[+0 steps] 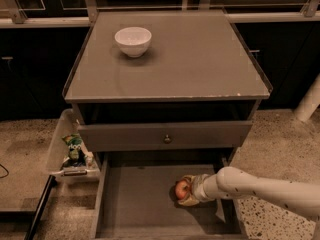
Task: Place apple into middle drawer
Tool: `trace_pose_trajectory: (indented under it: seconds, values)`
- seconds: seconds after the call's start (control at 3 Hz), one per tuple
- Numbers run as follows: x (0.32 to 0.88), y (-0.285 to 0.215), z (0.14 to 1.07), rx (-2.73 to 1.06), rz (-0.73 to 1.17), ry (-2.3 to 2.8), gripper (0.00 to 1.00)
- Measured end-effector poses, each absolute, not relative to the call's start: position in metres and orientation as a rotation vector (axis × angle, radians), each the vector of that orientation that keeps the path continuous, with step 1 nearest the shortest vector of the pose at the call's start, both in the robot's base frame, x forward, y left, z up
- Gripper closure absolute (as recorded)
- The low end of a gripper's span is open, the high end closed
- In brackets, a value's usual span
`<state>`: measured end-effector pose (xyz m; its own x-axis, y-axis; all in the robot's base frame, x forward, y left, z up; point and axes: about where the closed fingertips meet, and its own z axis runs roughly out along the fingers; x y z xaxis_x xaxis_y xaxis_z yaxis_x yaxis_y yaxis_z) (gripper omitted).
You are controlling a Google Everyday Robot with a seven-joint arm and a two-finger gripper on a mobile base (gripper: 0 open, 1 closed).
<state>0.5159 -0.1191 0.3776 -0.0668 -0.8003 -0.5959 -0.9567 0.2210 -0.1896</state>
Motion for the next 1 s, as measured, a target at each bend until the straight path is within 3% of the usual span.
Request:
trace_pose_trajectory:
  seconds: [0.33,1.0]
  values:
    - [0.5153,-0.1184,0.3699,-1.615,0.342,1.913,1.0]
    - [0.5153,-0.1184,0.3698,-1.615,0.342,1.913,0.58]
